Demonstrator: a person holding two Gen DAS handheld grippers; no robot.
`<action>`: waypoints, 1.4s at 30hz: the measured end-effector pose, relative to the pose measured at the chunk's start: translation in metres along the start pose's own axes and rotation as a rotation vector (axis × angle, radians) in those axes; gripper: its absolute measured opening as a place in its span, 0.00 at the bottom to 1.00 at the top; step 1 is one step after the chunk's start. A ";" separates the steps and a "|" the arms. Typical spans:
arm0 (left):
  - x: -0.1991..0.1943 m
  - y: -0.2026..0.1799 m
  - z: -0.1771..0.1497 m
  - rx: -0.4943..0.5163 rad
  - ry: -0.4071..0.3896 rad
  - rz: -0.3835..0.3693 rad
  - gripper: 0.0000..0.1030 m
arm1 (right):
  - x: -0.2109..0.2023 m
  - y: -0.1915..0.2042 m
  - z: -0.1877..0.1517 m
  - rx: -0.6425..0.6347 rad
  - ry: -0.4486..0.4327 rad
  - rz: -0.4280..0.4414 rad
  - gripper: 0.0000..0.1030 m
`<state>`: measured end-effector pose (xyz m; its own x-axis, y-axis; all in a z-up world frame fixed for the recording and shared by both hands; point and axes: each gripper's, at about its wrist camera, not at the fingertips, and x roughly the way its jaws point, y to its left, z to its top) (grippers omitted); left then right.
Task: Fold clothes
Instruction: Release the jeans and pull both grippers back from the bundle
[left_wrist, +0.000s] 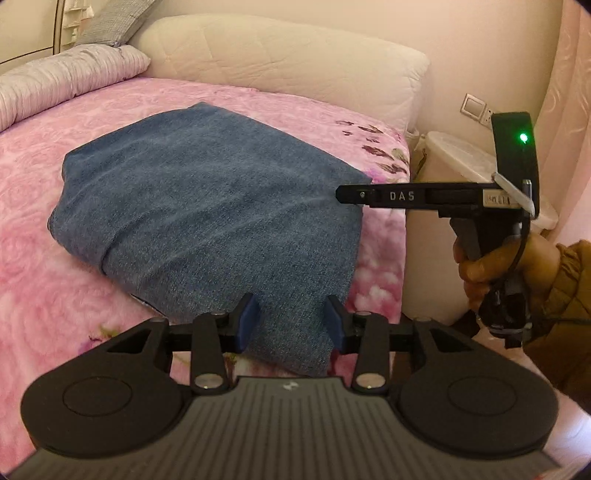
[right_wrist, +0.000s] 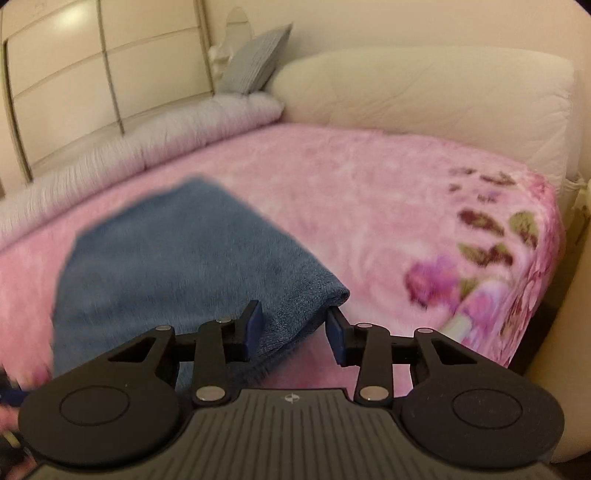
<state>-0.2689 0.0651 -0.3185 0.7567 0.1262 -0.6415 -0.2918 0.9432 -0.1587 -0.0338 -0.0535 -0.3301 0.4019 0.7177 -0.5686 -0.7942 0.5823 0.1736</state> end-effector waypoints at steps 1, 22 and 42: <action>-0.001 -0.001 0.000 0.000 0.001 0.003 0.37 | 0.002 -0.004 -0.001 0.023 0.008 0.014 0.37; -0.092 -0.030 0.001 -0.080 0.057 0.283 0.39 | -0.144 0.000 -0.036 0.273 0.116 0.059 0.59; -0.197 -0.083 -0.015 -0.040 -0.078 0.373 0.62 | -0.243 0.071 -0.045 0.061 0.120 -0.051 0.86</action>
<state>-0.4024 -0.0430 -0.1907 0.6361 0.4824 -0.6022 -0.5766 0.8158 0.0446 -0.2079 -0.2037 -0.2158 0.3811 0.6376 -0.6695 -0.7435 0.6418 0.1880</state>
